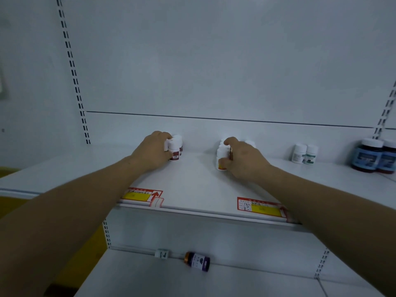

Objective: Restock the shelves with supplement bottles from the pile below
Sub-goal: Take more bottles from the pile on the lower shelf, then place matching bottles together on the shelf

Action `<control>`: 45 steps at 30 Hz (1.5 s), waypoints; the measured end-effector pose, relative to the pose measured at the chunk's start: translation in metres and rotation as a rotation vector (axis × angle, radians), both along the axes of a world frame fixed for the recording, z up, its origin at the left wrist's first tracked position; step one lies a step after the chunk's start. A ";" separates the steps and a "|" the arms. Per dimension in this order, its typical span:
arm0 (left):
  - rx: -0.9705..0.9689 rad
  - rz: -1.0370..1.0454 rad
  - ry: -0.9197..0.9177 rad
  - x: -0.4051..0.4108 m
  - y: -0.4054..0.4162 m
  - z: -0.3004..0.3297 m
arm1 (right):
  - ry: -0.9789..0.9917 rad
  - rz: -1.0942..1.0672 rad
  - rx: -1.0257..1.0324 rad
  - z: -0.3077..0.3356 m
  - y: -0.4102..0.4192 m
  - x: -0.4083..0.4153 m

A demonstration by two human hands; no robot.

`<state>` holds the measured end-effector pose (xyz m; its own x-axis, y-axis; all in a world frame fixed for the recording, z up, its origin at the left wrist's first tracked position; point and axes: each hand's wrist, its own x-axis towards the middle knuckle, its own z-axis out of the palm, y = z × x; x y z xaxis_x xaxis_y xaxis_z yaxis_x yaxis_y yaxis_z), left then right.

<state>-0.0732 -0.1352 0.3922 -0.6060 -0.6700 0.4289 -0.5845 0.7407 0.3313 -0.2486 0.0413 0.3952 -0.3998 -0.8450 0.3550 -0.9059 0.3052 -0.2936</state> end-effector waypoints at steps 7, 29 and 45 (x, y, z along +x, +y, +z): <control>0.159 0.018 0.001 0.032 0.061 0.017 | 0.118 0.060 0.101 0.025 -0.007 0.026; 0.533 -0.008 -0.474 0.219 0.202 -0.111 | 0.160 0.479 0.270 -0.076 0.064 0.227; 0.646 0.070 -0.499 0.084 0.031 -0.345 | -0.131 0.149 0.611 -0.328 -0.059 0.056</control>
